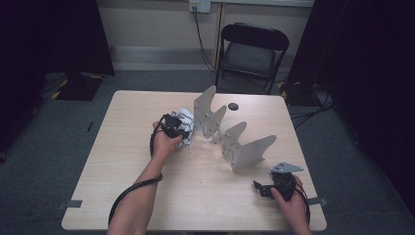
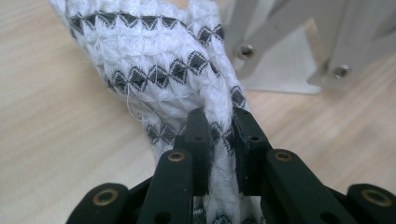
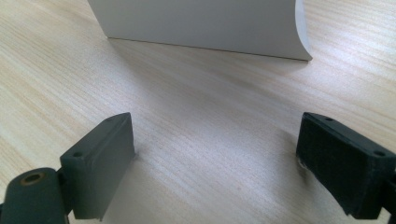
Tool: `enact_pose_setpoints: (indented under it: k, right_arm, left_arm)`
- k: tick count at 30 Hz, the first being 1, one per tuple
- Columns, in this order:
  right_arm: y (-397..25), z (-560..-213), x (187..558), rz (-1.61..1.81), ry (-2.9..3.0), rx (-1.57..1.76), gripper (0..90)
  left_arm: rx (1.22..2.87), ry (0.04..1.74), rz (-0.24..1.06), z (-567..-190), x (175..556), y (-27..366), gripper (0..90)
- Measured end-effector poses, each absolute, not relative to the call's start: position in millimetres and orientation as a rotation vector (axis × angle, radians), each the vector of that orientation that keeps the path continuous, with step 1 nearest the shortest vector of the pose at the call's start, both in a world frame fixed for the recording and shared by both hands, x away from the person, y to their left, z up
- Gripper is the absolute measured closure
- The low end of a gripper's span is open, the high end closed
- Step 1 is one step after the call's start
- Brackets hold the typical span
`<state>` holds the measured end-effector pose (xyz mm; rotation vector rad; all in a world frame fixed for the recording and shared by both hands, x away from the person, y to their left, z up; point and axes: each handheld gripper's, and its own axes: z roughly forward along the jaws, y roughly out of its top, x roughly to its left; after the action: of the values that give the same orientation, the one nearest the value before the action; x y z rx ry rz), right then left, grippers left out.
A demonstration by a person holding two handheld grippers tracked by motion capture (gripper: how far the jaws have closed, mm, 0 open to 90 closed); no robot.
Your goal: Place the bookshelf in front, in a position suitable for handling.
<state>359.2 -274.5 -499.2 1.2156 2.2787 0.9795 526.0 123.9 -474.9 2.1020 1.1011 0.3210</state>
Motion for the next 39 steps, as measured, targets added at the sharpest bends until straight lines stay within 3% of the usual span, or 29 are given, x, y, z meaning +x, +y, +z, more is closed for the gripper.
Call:
enact_pose_setpoints:
  k: [15, 39]
  right_arm:
    - [-274.3, -499.1, 358.6, 0.979, 2.279, 1.217, 10.7]
    - [-274.2, -499.3, 357.2, 0.983, 2.278, 1.218, 10.6]
  left_arm:
    - [2.102, 1.081, 0.293, -476.4, 481.2, 129.3, 78.2]
    - [2.143, 1.018, 0.295, -476.5, 451.0, 131.3, 76.6]
